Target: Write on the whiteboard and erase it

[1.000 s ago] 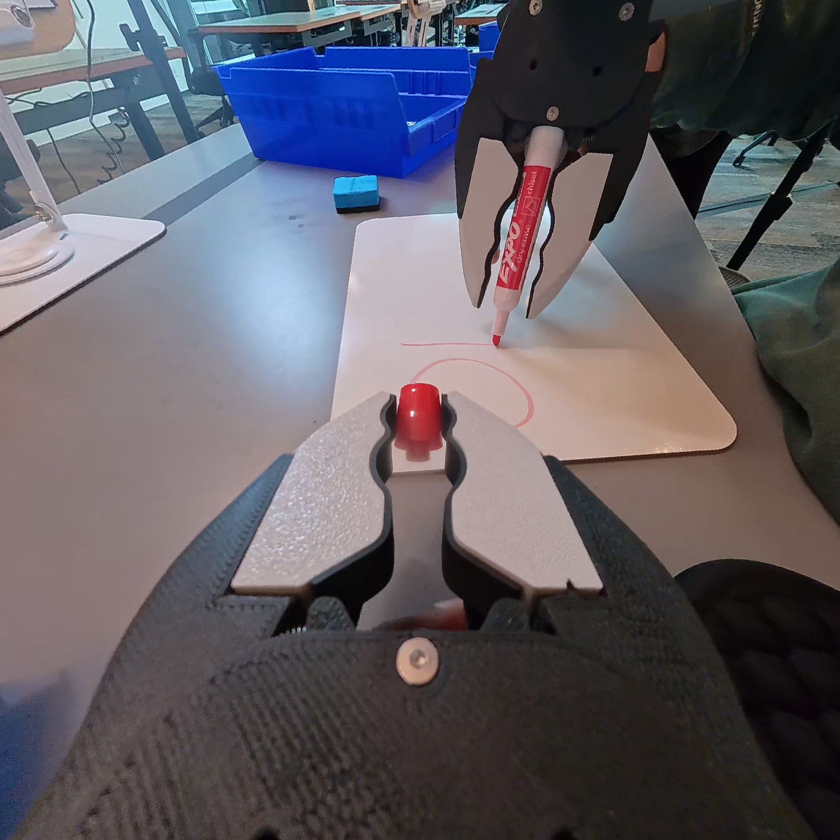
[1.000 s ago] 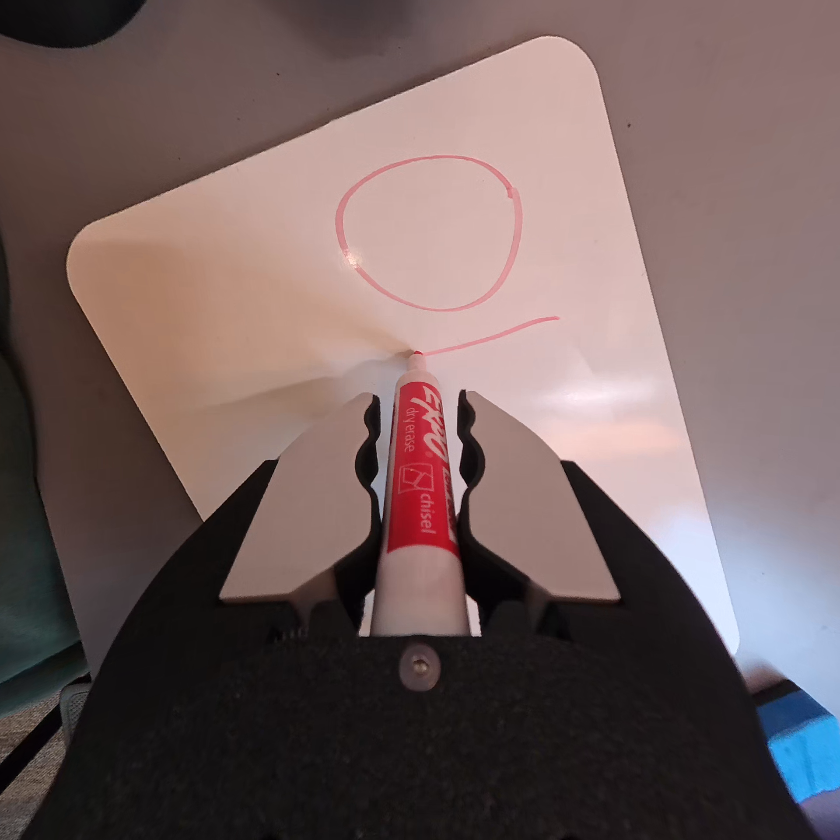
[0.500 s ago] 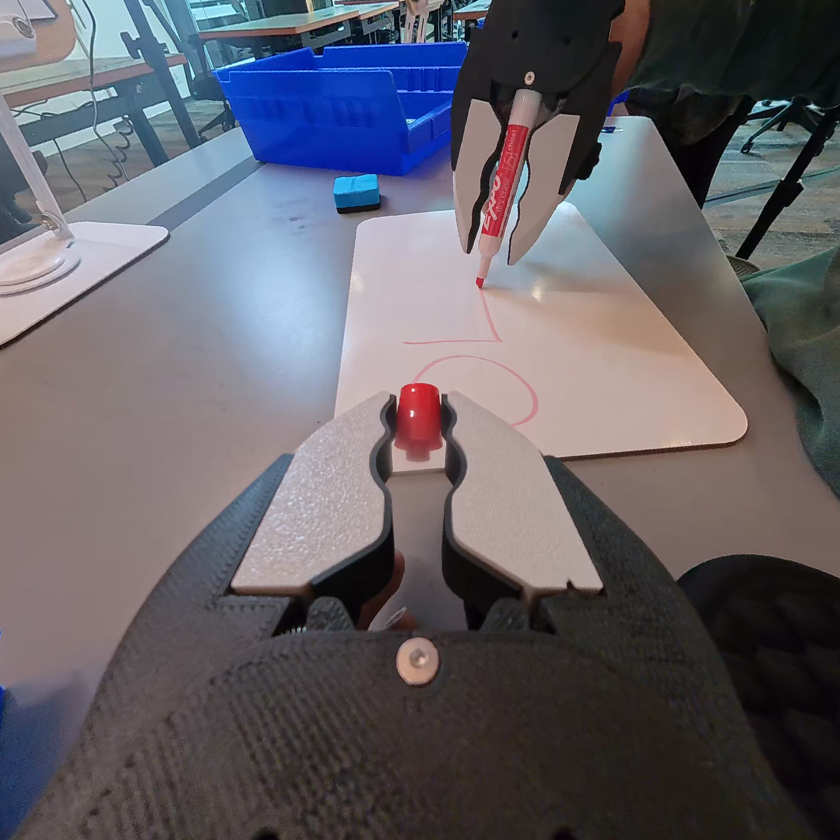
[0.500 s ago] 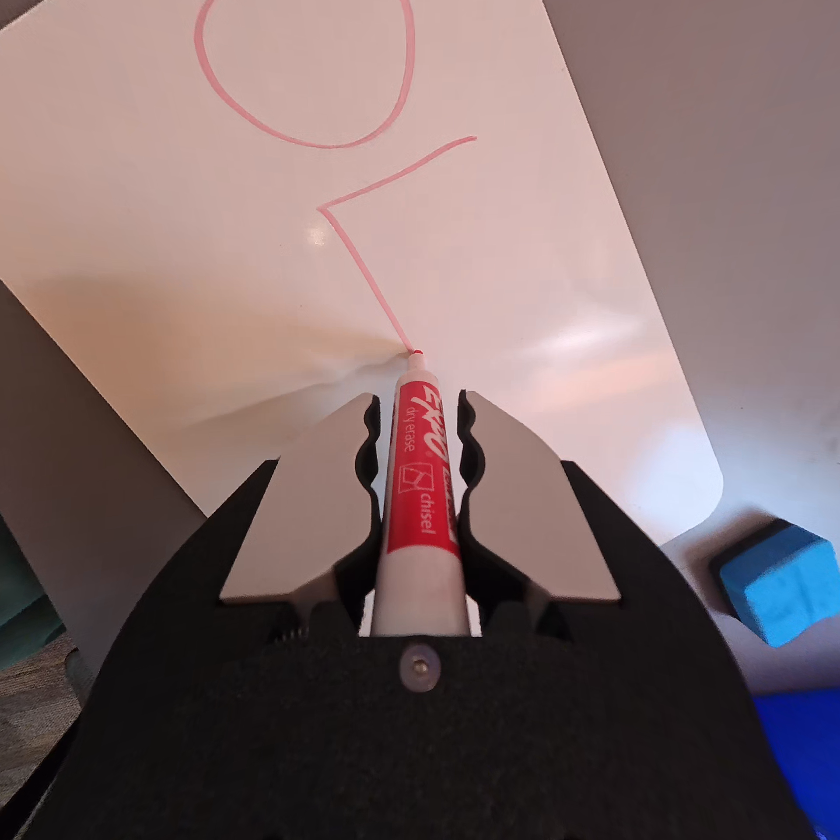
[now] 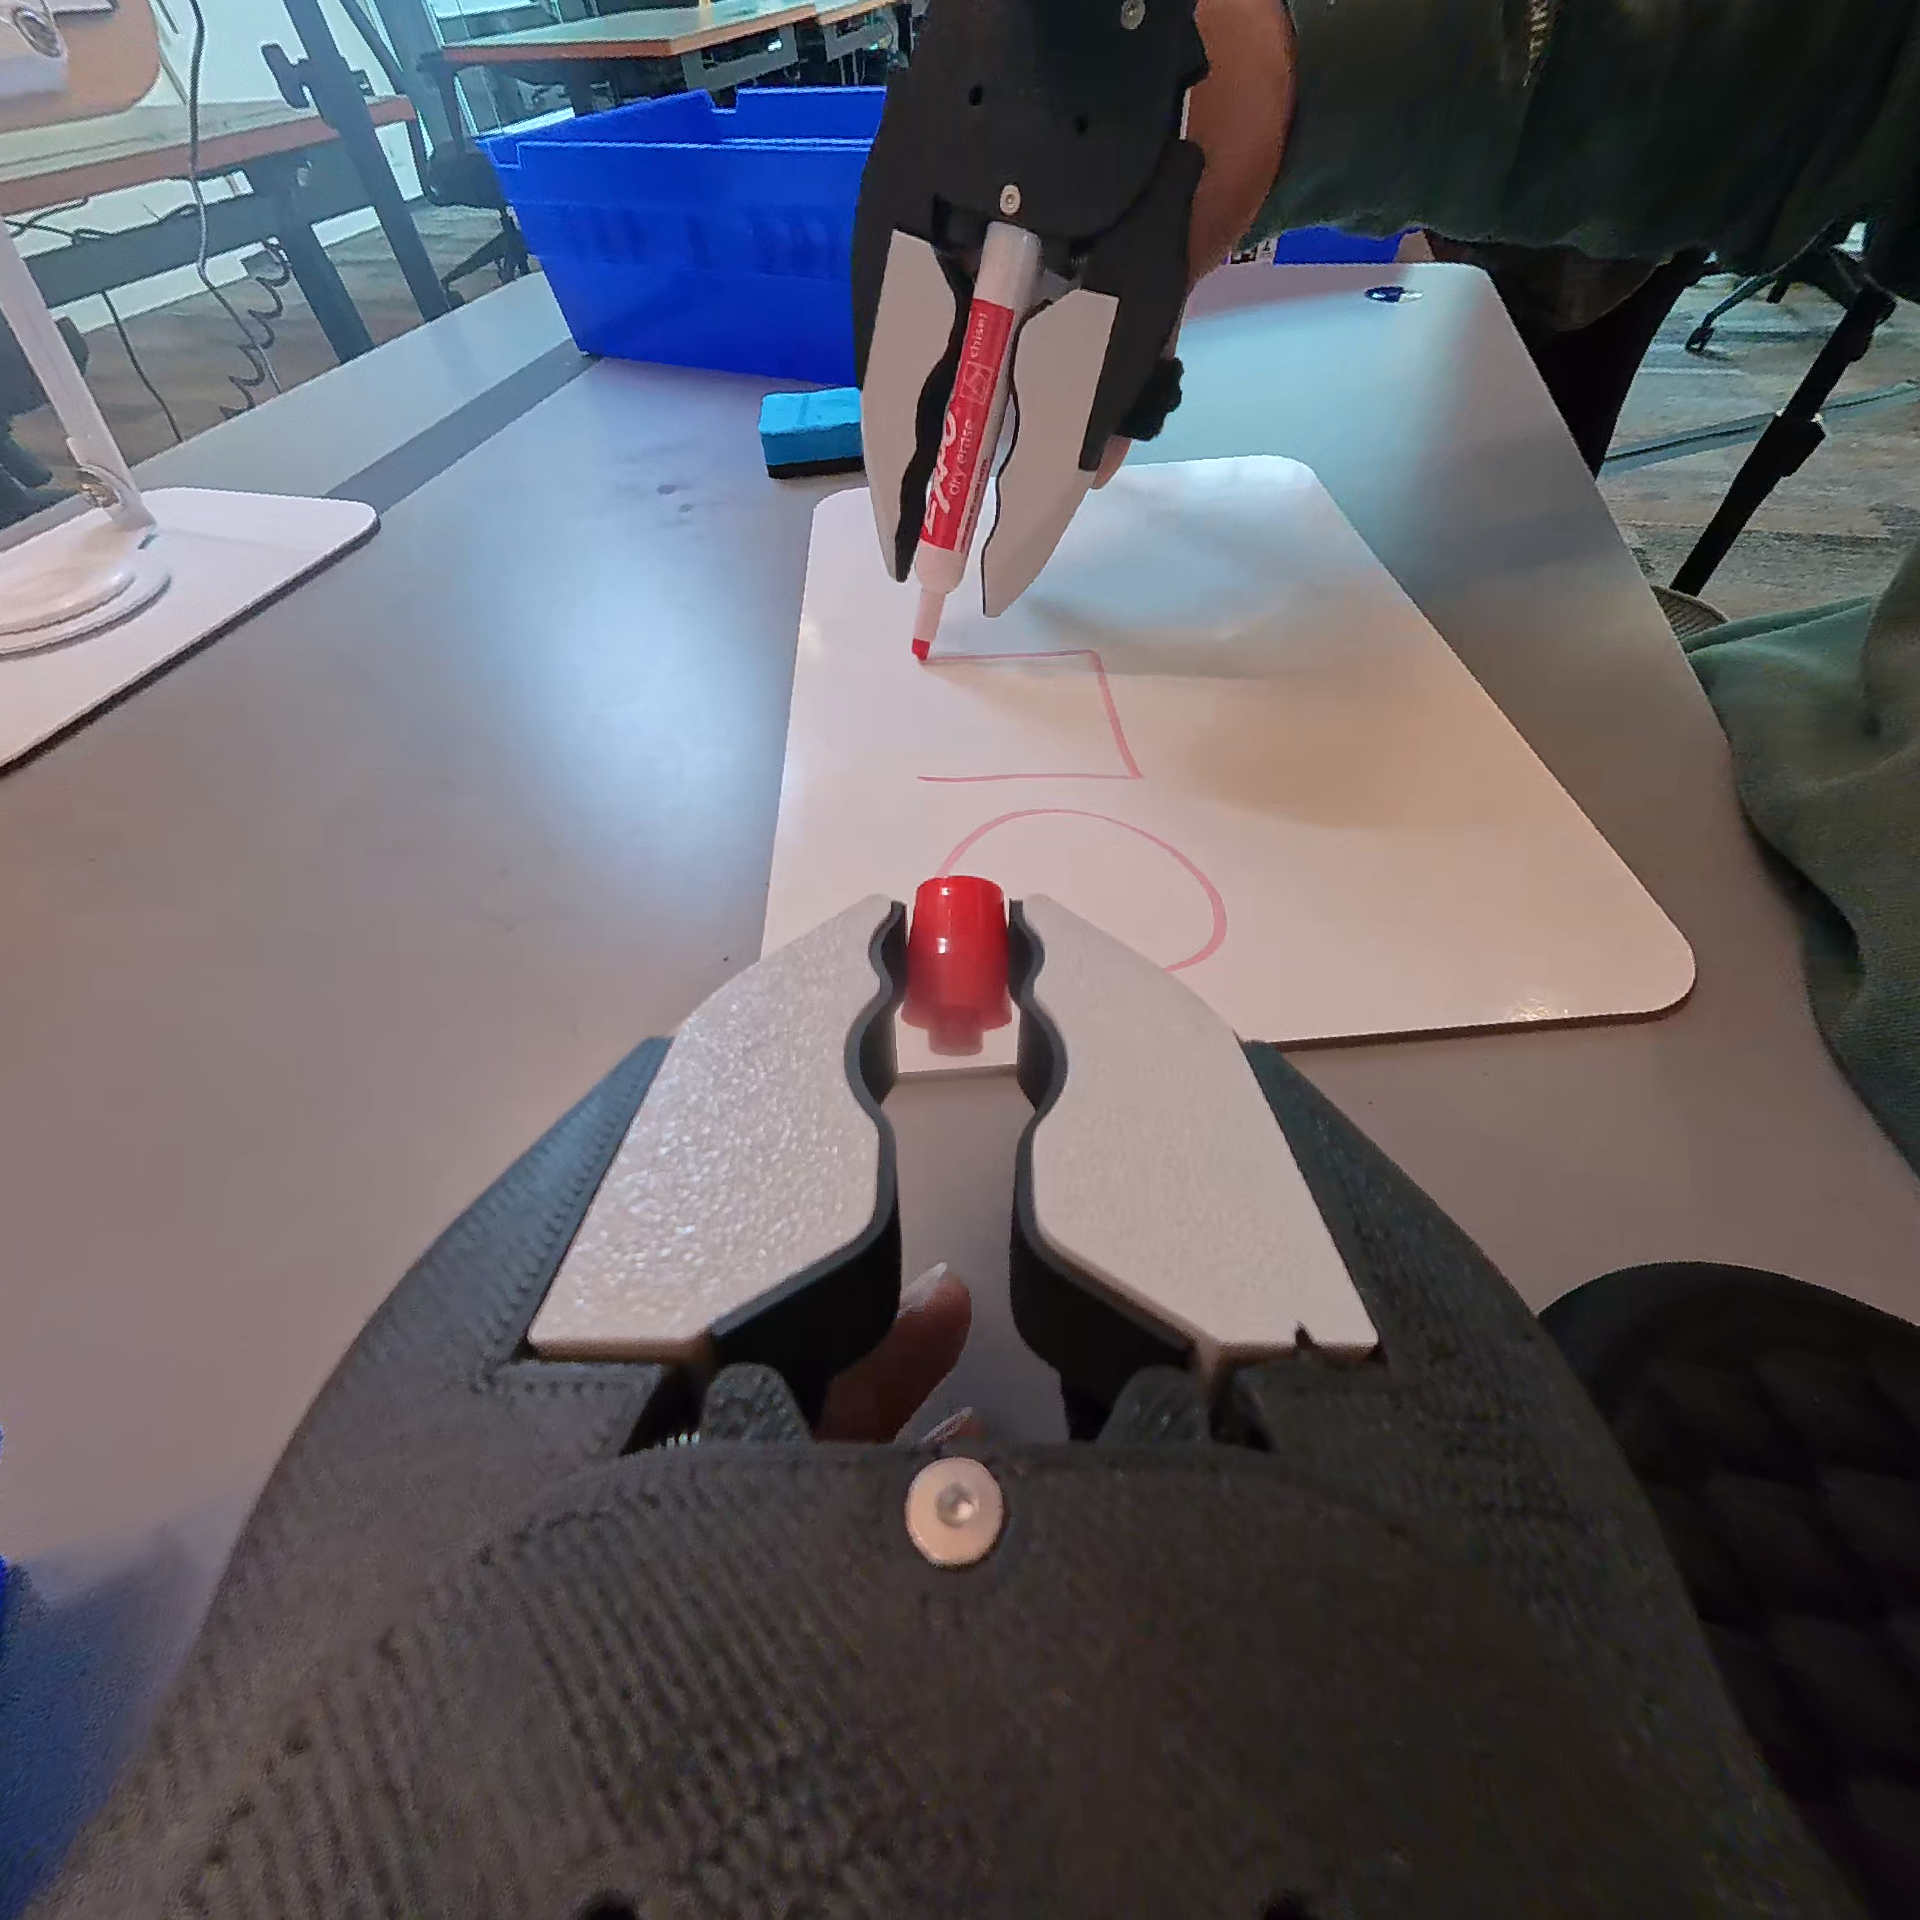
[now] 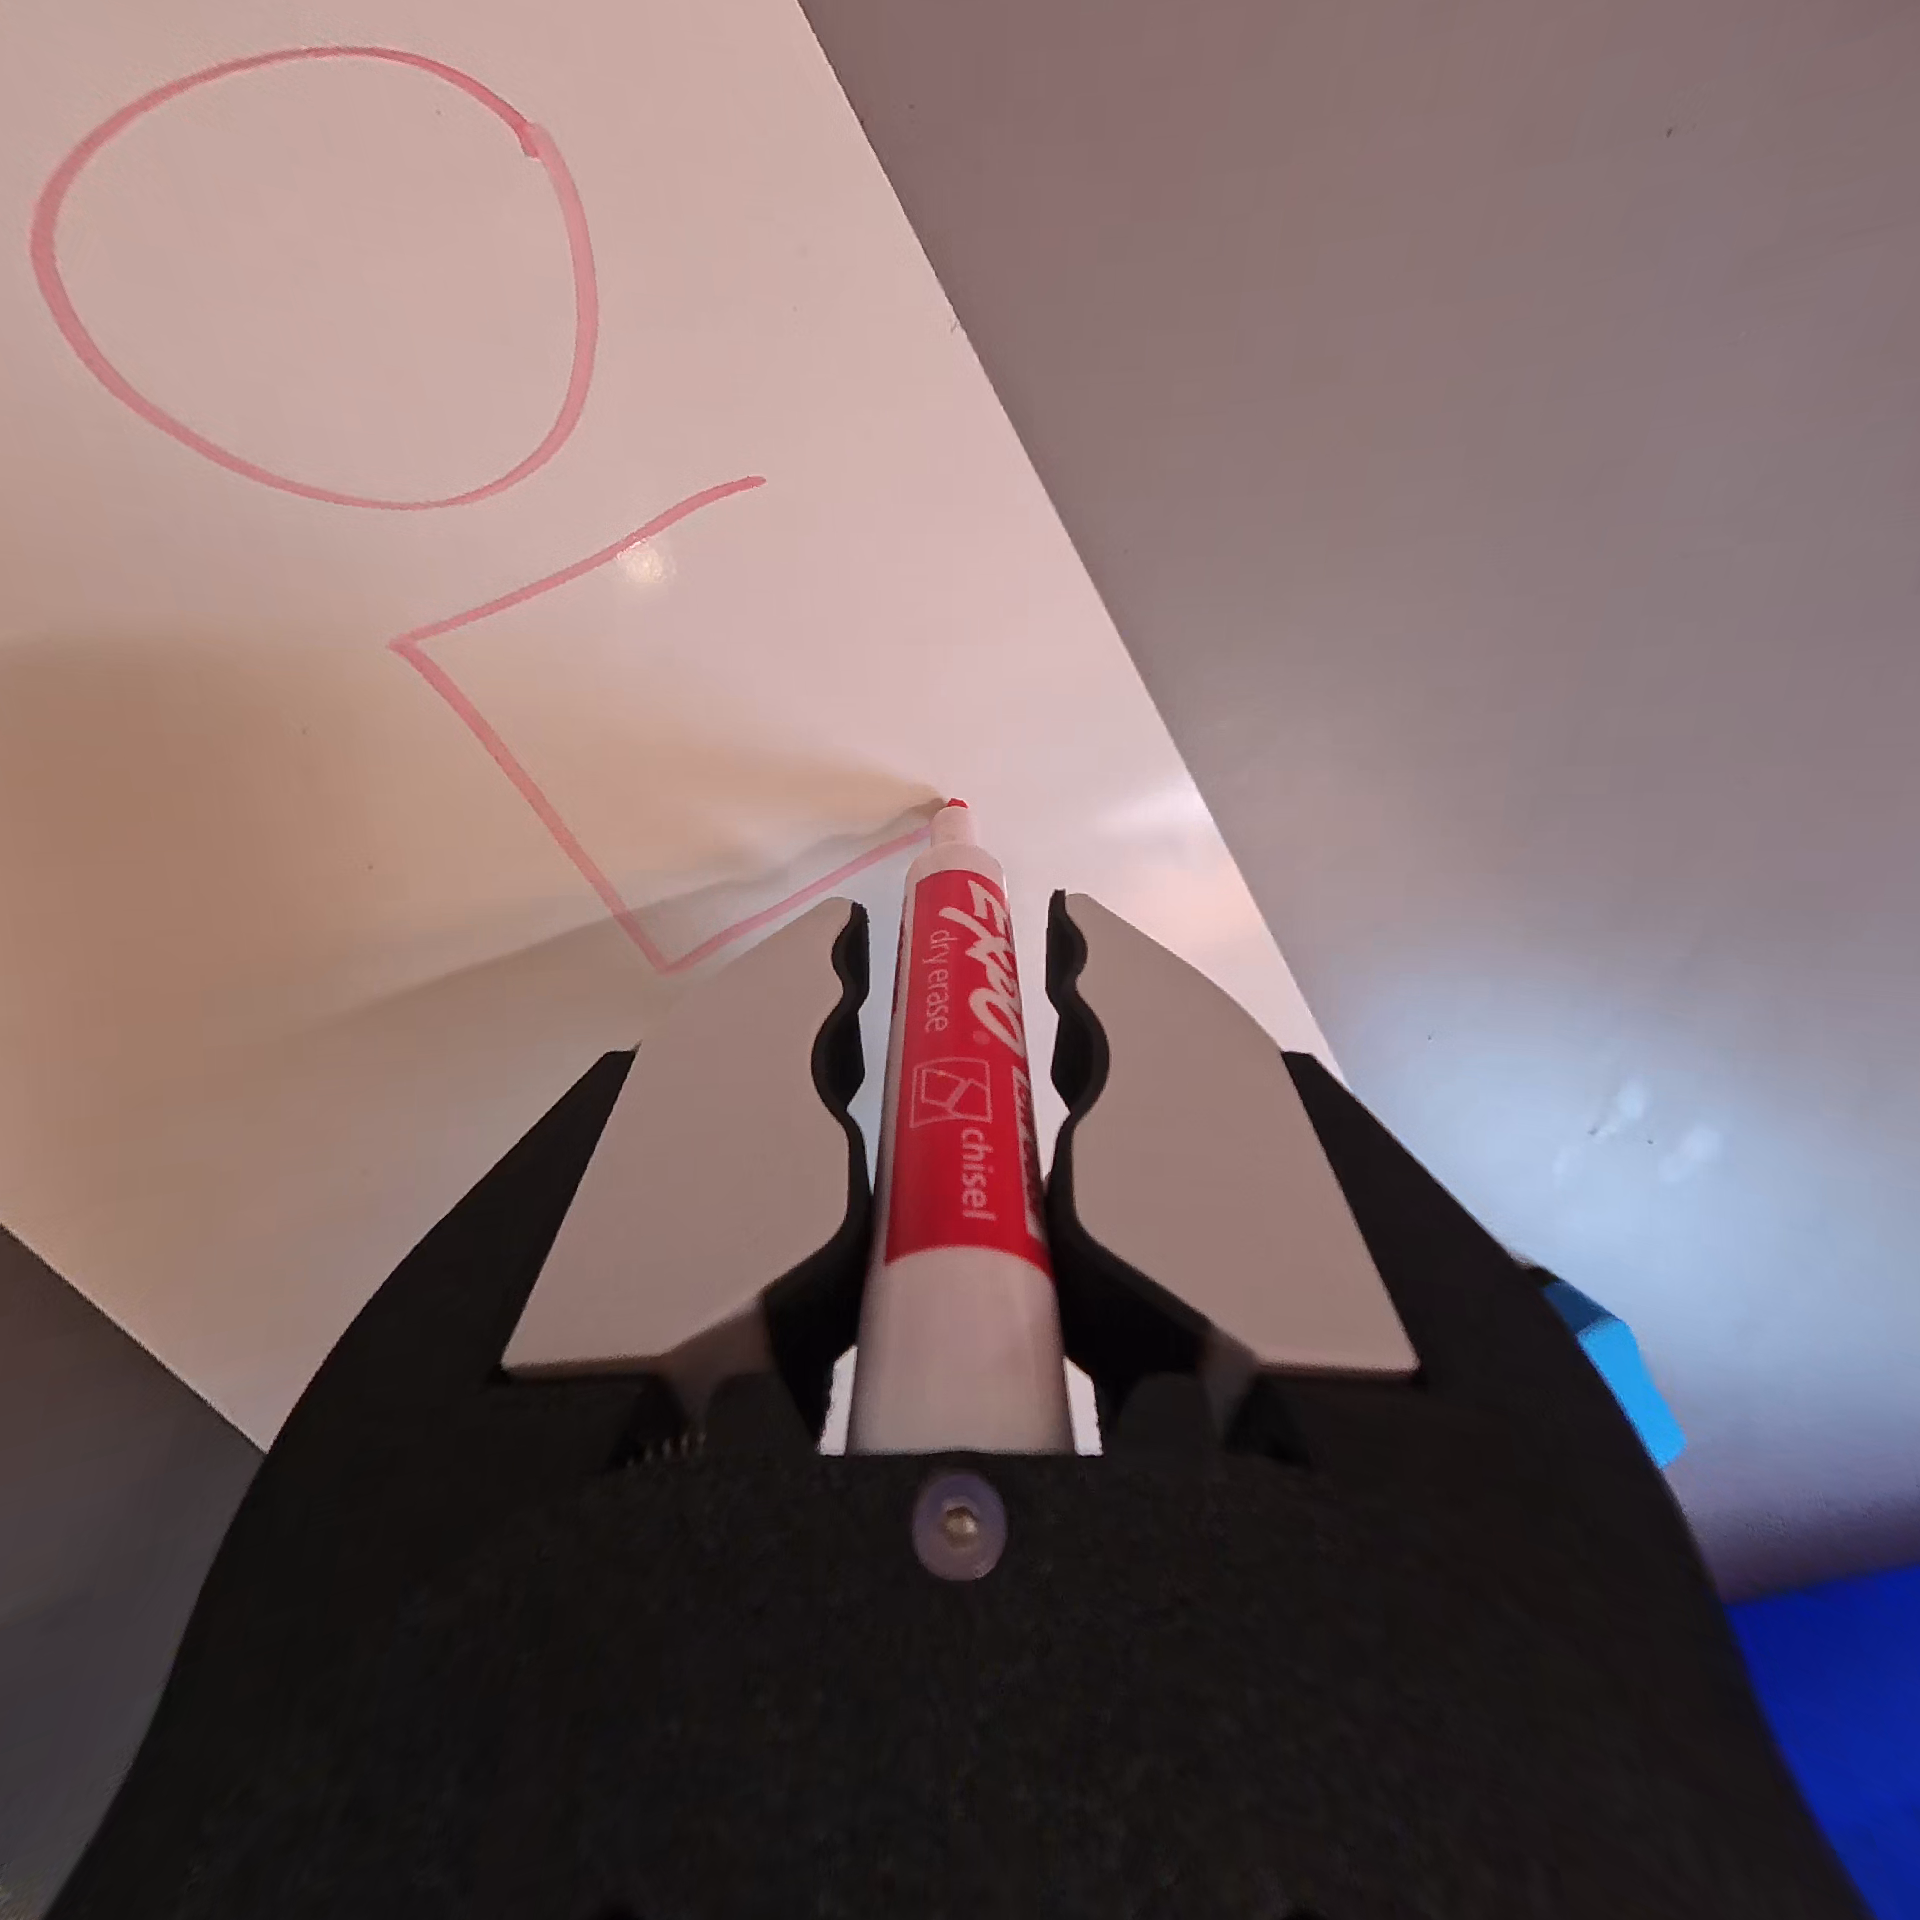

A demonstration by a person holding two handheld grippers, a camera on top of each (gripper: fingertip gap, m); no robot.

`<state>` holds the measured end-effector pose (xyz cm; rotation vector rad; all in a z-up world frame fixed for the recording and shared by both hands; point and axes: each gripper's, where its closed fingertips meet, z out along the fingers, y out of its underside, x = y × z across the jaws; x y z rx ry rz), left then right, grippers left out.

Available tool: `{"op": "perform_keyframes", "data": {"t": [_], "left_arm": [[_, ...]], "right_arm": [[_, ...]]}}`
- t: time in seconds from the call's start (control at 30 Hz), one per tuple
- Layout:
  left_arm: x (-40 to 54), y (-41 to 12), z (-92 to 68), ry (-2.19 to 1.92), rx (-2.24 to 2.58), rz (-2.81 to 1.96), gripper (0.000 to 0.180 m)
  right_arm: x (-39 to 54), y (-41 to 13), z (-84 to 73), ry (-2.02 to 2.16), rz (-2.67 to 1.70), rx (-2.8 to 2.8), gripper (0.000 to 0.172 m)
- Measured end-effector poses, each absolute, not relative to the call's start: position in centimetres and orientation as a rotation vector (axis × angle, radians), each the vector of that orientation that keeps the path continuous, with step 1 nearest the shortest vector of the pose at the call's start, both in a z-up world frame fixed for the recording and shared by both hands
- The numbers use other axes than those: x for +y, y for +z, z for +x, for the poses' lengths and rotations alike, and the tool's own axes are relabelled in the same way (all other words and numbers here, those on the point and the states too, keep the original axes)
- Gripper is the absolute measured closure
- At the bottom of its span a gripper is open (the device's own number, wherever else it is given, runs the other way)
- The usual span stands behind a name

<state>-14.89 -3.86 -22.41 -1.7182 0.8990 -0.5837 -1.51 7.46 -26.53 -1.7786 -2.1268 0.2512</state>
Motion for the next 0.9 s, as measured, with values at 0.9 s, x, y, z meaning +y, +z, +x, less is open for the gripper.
{"op": "perform_keyframes", "data": {"t": [0.9], "left_arm": [[-4.1, -22.7, -14.4, -0.585, 0.917, -1.721, 0.162]], "right_arm": [[7.7, -25.1, 0.3, 0.342, -1.802, -1.989, 0.137]]}}
